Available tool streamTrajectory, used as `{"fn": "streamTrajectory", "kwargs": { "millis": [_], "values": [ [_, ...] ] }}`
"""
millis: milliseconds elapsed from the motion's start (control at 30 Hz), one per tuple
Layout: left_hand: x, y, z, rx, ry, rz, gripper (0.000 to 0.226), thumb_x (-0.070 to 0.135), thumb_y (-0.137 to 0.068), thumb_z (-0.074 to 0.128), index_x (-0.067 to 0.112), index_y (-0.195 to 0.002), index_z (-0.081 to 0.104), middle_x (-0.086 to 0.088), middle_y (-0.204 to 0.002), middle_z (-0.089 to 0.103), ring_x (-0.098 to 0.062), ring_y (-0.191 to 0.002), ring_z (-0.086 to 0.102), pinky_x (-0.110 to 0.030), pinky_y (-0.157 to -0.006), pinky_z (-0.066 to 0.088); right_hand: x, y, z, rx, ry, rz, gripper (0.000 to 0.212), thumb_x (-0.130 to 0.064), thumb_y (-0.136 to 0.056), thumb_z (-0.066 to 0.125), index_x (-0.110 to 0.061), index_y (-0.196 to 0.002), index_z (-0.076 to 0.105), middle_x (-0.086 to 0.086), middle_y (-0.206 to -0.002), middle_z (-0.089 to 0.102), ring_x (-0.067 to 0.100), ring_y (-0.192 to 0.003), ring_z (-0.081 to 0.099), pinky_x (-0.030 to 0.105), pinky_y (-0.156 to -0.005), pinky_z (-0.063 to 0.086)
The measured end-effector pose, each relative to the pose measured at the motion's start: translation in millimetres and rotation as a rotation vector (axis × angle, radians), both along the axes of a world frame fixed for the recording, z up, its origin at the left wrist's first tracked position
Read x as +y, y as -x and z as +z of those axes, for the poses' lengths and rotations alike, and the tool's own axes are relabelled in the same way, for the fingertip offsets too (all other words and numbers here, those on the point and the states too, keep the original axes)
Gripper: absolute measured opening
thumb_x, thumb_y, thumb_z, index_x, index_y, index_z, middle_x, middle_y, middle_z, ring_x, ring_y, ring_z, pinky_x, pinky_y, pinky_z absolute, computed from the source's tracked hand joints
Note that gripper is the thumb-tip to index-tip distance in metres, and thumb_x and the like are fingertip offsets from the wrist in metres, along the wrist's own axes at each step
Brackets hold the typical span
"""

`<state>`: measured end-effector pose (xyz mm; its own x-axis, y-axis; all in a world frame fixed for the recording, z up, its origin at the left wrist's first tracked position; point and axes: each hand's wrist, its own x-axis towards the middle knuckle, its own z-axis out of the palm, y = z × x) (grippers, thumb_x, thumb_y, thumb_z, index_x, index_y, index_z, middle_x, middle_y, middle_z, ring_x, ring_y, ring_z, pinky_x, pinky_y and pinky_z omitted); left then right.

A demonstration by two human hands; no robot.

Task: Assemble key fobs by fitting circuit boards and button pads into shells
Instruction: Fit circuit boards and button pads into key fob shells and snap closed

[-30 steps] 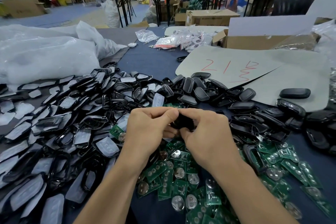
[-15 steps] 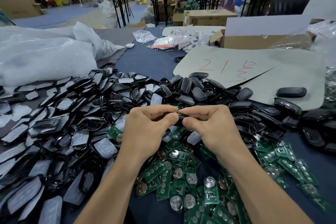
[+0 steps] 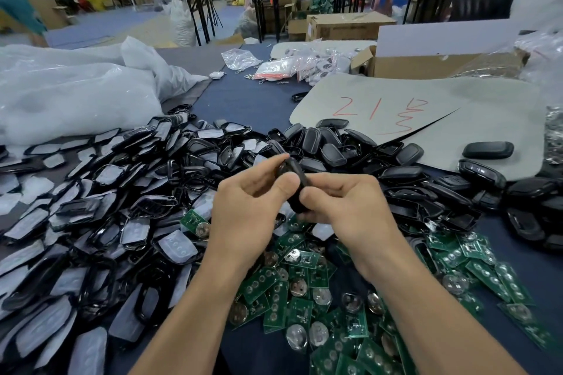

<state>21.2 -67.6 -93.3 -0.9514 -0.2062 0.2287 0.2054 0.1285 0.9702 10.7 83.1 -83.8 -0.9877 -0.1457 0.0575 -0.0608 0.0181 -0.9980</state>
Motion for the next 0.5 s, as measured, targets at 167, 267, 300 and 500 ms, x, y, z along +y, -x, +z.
{"fn": "streamTrajectory", "kwargs": {
  "millis": [167, 267, 300, 500],
  "values": [
    [9, 2, 3, -0.096, -0.27, -0.028, 0.03, 0.048, -0.084, 0.064, 0.027, -0.091, 0.085, -0.008, -0.101, 0.081, -0.035, -0.104, 0.075, -0.056, -0.098, 0.058, -15, -7, 0, -0.19, 0.276, 0.049, 0.02, 0.002, -0.096, 0.066, -0.012, -0.094, 0.08, 0.01, -0.081, 0.079, 0.016, -0.065, 0.073, 0.023, -0.063, 0.061],
    [10, 3, 3, -0.097, -0.278, 0.026, 0.028, 0.046, -0.086, 0.065, 0.026, -0.086, 0.085, -0.007, -0.096, 0.082, -0.032, -0.094, 0.078, -0.055, -0.091, 0.062, -19, -8, -1, -0.142, 0.245, 0.047, 0.024, 0.001, -0.095, 0.068, -0.018, -0.089, 0.081, 0.011, -0.081, 0.079, 0.017, -0.064, 0.073, 0.025, -0.064, 0.062],
    [10, 3, 2, -0.093, -0.276, 0.047, 0.027, 0.042, -0.091, 0.065, 0.025, -0.084, 0.085, -0.007, -0.094, 0.082, -0.029, -0.09, 0.078, -0.053, -0.087, 0.063, -20, -8, -2, -0.126, 0.228, 0.041, 0.025, 0.0, -0.094, 0.069, -0.02, -0.086, 0.082, 0.011, -0.081, 0.079, 0.018, -0.065, 0.073, 0.027, -0.065, 0.062],
    [8, 2, 4, -0.098, -0.285, 0.101, 0.035, 0.023, -0.103, 0.062, 0.02, -0.077, 0.085, -0.01, -0.089, 0.081, -0.026, -0.08, 0.078, -0.038, -0.069, 0.062, -22, -9, -7, -0.127, 0.189, 0.036, 0.021, -0.003, -0.093, 0.073, -0.021, -0.087, 0.083, 0.011, -0.081, 0.079, 0.021, -0.065, 0.072, 0.031, -0.066, 0.063]
  ]
}}
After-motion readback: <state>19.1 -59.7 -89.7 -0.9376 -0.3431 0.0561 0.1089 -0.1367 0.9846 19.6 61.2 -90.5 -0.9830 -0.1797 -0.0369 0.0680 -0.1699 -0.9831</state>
